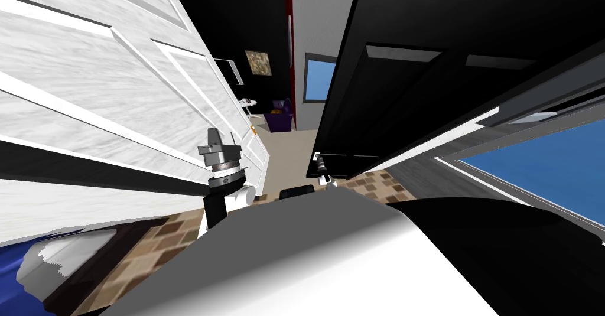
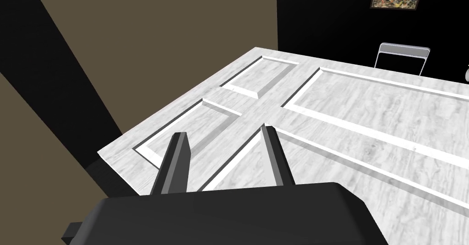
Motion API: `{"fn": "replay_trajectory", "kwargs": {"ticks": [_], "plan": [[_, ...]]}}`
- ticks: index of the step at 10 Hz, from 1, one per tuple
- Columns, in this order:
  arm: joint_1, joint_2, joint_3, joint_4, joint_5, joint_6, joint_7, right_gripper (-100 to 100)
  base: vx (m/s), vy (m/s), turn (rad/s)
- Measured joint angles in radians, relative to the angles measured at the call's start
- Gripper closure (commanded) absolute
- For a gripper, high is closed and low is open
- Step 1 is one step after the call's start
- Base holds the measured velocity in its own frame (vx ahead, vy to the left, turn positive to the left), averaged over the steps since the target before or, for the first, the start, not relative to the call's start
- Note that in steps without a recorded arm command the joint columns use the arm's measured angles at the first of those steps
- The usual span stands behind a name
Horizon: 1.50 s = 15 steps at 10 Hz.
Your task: Push the door open
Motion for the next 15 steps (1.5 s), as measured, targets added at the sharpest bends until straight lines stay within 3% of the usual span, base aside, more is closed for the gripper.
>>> {"fn": "replay_trajectory", "kwargs": {"ticks": [1,3,4,5,8,12,15], "plan": [[0.010,-0.007,-0.003,-0.019,-0.003,0.019,-0.002,100,0.055,0.019,-0.018],[-0.014,-0.017,-0.012,0.024,-0.008,-0.004,-0.004,100,0.071,0.000,-0.062],[0.001,-0.015,-0.025,-0.001,-0.014,0.008,0.004,100,0.157,0.017,-0.083],[-0.006,-0.021,-0.034,0.014,-0.020,0.004,0.009,-100,-0.052,0.076,-0.050],[-0.005,-0.016,-0.037,0.008,-0.025,0.006,0.007,-100,-0.188,0.106,-0.047],[0.000,0.005,-0.042,-0.003,-0.033,0.011,0.004,-100,-0.182,0.092,-0.039],[0.002,-0.001,-0.045,0.000,-0.034,0.005,0.005,-100,0.149,-0.007,0.025]]}}
